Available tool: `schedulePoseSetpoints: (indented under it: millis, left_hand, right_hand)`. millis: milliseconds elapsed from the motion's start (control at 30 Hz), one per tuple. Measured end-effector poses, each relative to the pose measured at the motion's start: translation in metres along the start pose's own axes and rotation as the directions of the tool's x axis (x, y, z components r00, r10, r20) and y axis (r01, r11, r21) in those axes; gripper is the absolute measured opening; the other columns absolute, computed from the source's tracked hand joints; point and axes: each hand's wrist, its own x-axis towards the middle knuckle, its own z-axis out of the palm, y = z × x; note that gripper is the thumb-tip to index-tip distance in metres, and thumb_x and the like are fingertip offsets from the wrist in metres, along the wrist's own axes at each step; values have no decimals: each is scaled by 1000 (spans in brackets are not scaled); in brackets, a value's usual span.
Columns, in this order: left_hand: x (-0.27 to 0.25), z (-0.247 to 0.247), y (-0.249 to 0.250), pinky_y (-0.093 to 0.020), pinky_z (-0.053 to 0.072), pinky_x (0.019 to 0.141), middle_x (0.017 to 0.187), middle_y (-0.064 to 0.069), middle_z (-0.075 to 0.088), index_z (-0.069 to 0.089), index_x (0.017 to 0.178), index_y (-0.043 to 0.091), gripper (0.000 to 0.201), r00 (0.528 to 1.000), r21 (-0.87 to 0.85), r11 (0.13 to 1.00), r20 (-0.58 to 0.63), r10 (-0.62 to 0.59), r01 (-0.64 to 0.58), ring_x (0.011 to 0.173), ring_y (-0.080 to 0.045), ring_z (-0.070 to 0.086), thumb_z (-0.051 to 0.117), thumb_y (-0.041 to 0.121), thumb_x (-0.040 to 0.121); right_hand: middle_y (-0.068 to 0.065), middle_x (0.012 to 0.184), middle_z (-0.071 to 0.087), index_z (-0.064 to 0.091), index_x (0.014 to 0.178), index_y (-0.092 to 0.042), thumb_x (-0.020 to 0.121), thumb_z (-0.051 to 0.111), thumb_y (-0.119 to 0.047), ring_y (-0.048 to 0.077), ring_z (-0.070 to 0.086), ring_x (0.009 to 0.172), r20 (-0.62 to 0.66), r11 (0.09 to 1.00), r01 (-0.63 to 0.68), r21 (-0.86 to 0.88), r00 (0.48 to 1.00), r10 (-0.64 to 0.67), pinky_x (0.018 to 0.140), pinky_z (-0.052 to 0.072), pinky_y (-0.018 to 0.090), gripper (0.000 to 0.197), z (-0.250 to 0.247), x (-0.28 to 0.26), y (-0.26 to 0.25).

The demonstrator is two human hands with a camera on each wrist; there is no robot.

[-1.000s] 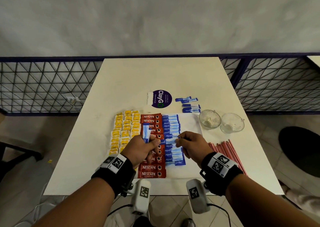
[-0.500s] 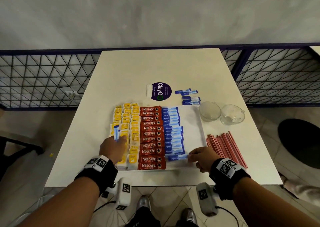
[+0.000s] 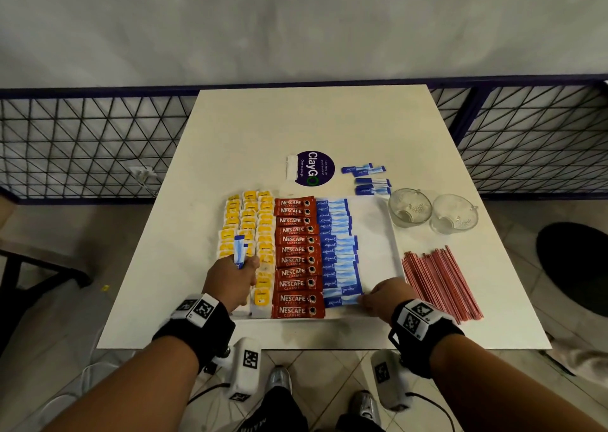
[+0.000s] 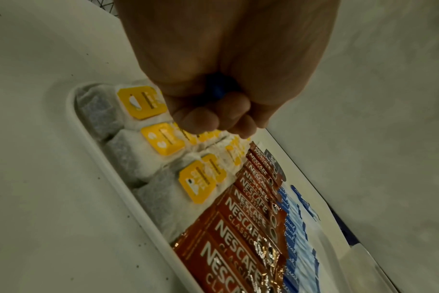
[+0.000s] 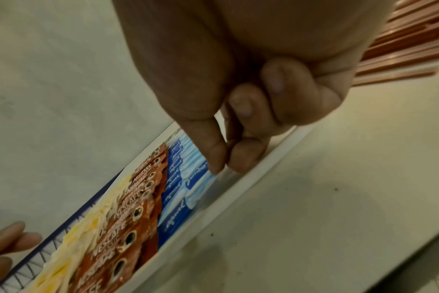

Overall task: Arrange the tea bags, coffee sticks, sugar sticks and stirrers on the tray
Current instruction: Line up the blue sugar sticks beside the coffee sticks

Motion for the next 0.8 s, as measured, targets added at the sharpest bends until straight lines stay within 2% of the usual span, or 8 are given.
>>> schedulePoseSetpoints:
  millis: [167,333,433,500,600,700,767,800]
  left_hand:
    - [-3,-1,2,-25,39,43,60,-5,59,67,85,2,33,1000,1,1000,1,1,-1,41,-20,46,57,31,95]
    - [-5,-1,3,-26,41,44,62,-6,59,67,84,6,29,999,-5,1000,39,20,-20,42,-18,46,57,31,95]
    - [-7,-2,4,-26,40,42,60,-7,56,67,88,4,27,994,-53,998,109,27,-21,40,-18,43,56,27,96]
    - [-11,-2,6,-26,39,40,58,-8,52,66,90,0,23,979,-148,989,201,39,-10,37,-18,40,56,20,97]
    - [-21,0,14,-24,38,39,55,-6,49,62,91,-3,20,918,-239,970,393,58,41,35,-15,35,57,16,96]
    - [-32,9,29,-24,39,39,53,-5,52,59,82,7,16,833,-178,984,548,80,22,34,-15,37,63,19,93]
    - [-38,18,41,-26,40,41,51,-2,53,59,80,9,18,773,-66,996,628,92,-65,36,-17,41,65,21,91]
    - [-41,23,47,-27,41,41,50,-1,53,59,80,9,17,746,-21,994,659,98,-112,36,-18,42,65,21,91]
  right_hand:
    - [-2,73,60,68,85,-13,80,65,-50,10,52,60,-29,998,-3,-68,1000,1,45,33,20,37,2,1,-2]
    - [-4,68,55,64,84,-13,81,65,-50,8,49,57,-20,995,13,-102,1000,-16,44,32,20,38,1,0,-4]
    - [-5,66,52,59,81,-13,81,63,-57,7,49,58,-17,994,18,-107,1000,-20,45,32,20,44,-5,-6,-5]
    - [-5,62,52,56,71,-14,82,59,-63,9,51,58,-37,991,59,-120,997,-64,47,33,21,50,-13,-13,-7]
    - [-6,62,56,55,68,-20,85,53,-63,6,52,58,-93,967,253,24,964,-250,51,35,21,47,-28,-28,-18]
    - [-9,84,63,63,92,-27,83,57,-60,4,58,75,-122,821,482,305,875,-468,62,43,20,35,-35,-42,-43]
    - [-11,95,64,62,107,-34,81,62,-57,5,61,81,-115,722,530,445,833,-541,68,46,22,35,-37,-49,-58]
    - [-11,94,64,62,106,-35,81,64,-54,4,61,78,-121,694,548,467,817,-564,68,46,22,31,-37,-50,-63]
